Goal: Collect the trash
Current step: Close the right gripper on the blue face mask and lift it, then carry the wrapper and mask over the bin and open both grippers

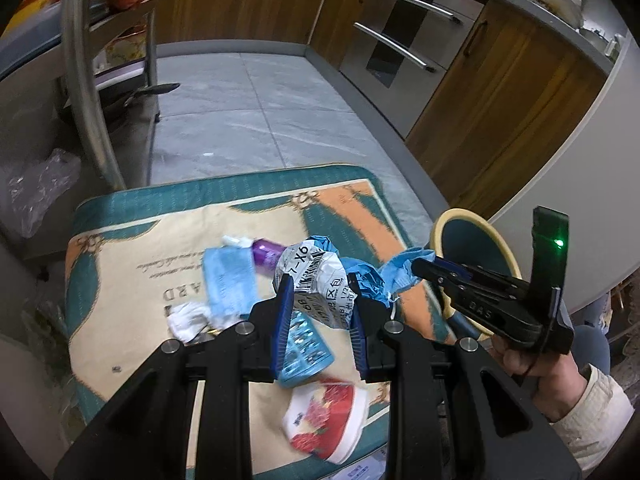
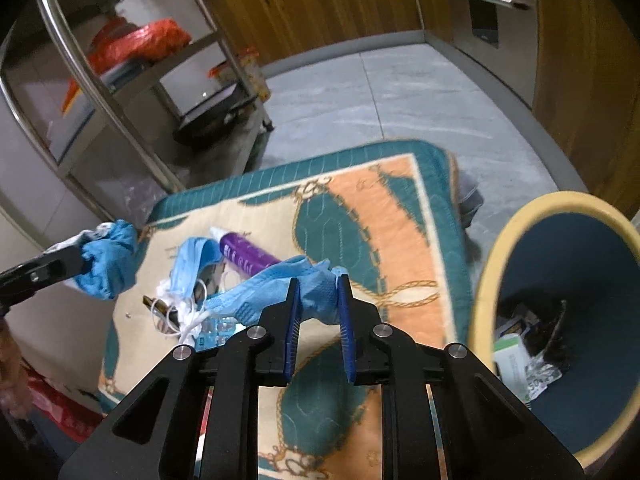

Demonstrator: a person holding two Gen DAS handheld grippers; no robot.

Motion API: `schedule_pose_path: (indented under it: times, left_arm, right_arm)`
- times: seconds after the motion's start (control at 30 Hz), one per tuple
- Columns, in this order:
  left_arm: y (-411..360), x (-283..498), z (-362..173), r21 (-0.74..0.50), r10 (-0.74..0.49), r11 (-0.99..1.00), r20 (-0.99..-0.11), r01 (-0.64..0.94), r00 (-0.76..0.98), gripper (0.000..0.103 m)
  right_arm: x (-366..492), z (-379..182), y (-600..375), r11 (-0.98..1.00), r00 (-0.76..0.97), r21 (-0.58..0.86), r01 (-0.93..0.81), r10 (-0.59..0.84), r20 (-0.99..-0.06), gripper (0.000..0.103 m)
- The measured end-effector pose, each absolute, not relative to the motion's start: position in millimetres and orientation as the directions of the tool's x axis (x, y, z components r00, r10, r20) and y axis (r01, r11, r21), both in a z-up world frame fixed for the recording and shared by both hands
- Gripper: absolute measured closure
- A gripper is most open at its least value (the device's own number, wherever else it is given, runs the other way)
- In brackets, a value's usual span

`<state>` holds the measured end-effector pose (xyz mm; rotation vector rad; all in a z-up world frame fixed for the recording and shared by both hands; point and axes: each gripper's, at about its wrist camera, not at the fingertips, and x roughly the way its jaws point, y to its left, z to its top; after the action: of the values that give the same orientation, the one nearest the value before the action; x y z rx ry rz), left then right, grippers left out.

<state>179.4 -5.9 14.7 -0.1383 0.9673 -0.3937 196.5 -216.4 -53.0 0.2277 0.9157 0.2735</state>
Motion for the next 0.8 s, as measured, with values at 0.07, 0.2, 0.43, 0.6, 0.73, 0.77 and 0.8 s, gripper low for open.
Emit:
schedule_pose_path:
  times: [0.07,0.2,0.43,0.6,0.73,0.77,0.8]
  left_arm:
    - [-12.8,180.8,16.8,-0.290,-0.394,0.917,-0.769,0.274,0.504,0.077]
    - [-27.6,183.1,22.9,-0.301,-0.417,0.906,-0.755,0.297,0.507,0.077]
    - [-59.9,188.3,30.6,-0.316,-0.457,0.884,-0.739,0.345,0.495,0.077]
    - [-81.0,190.4,30.5,-0.358,-0.507,0.856,-0.725,0.373,0.466,0.077]
    - [-104.3,189.6,30.3,-0.368,-0.528,0.841,-0.721,0.397,0.449,0.077]
    - [-109.6,189.3,30.4,-0.368,-0.532,0.837,-0.720,0.405,0.445,0.077]
    - [-116.5,189.0,30.6,-0.367,-0.537,0.833,-0.719,0.415,0.441,0.077]
  right_arm:
    - [191.6,-46.5,-224.7,0.943,0.595,0.307,-0.131,0.323,-0.736,0.084]
    - [181.4,-34.0,-243.8,0.944,0.622,0.308,-0.119,0.313,-0.718,0.084]
    - [156.9,-17.6,-273.7,0.953,0.657,0.287,-0.095,0.277,-0.701,0.084]
    - [138.9,-11.0,-306.2,0.954,0.689,0.298,-0.036,0.239,-0.684,0.084]
    - [130.1,-10.0,-329.0,0.955,0.704,0.296,0.013,0.202,-0.681,0.084]
    - [127.2,-10.9,-337.7,0.954,0.707,0.298,0.032,0.189,-0.682,0.084]
    - [124.4,-11.5,-343.1,0.953,0.709,0.299,0.044,0.181,-0.682,0.084]
